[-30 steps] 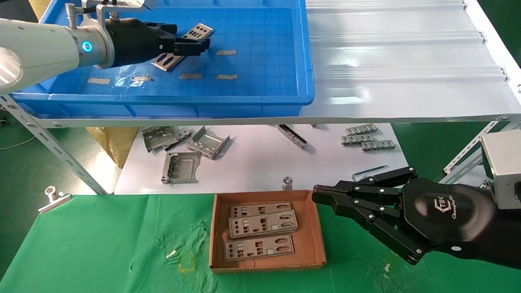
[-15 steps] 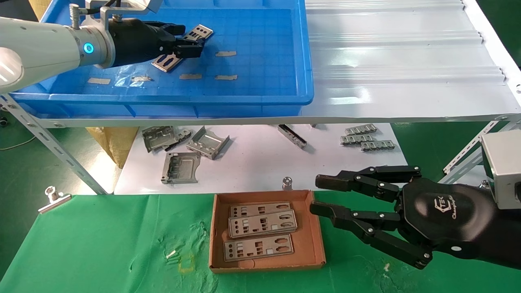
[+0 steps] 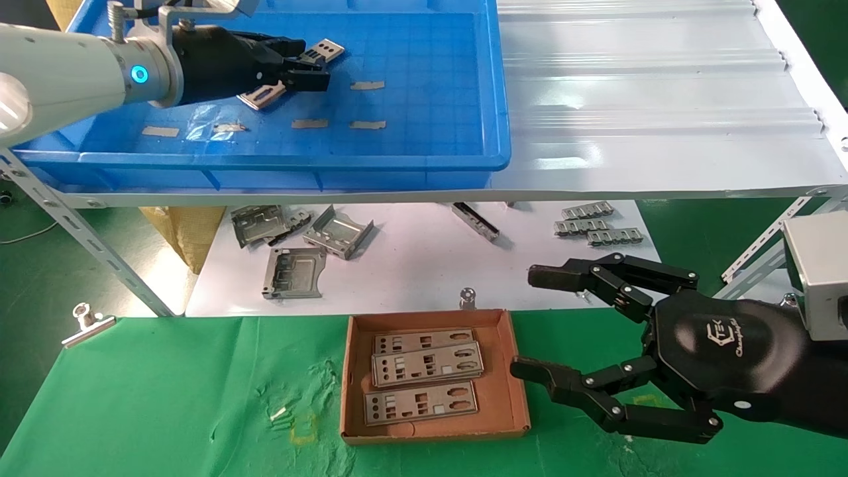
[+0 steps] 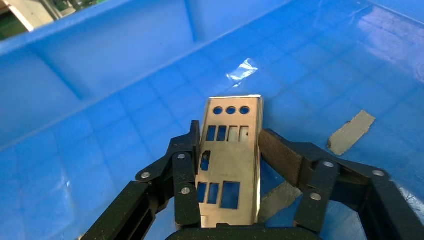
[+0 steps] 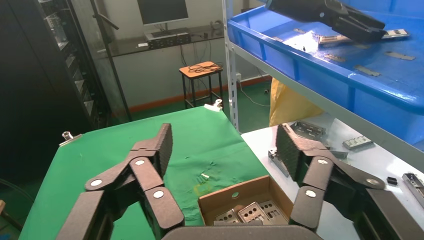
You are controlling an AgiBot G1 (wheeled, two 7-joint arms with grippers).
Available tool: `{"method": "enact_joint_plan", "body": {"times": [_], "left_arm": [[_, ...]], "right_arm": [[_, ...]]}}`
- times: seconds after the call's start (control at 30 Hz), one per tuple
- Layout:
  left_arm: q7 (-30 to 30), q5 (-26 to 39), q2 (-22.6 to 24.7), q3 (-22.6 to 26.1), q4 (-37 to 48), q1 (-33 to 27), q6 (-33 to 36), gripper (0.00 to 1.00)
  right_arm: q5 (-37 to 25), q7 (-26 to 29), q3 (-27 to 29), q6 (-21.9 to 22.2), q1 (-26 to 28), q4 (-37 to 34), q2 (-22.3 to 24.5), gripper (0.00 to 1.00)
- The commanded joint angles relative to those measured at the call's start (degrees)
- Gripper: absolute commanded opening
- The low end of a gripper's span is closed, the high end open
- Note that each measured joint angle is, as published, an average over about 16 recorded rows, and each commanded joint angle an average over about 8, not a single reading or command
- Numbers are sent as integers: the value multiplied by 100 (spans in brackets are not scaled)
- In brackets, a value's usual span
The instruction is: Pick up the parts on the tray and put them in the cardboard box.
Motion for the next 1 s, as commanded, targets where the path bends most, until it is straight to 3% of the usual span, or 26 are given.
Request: {"method": "enact_joint_plan", "body": {"times": [0.03, 0.3, 0.67, 0.87, 1.0], "left_arm": [[29, -22, -15, -16, -39, -60, 14, 0], [346, -278, -356, -171, -282, -330, 1255, 0], [1213, -515, -827, -234, -589, -285, 3854, 0], [1389, -664, -943, -165, -882, -100, 4431, 0], [1131, -1036, -1099, 83, -1661, 294, 4522, 0]], "right_arm": [[0, 0, 0, 0, 0, 0, 0, 100], [0, 0, 0, 0, 0, 0, 0, 100], [0, 0, 0, 0, 0, 0, 0, 100], [0, 0, 0, 0, 0, 0, 0, 100], [0, 0, 0, 0, 0, 0, 0, 100]]}}
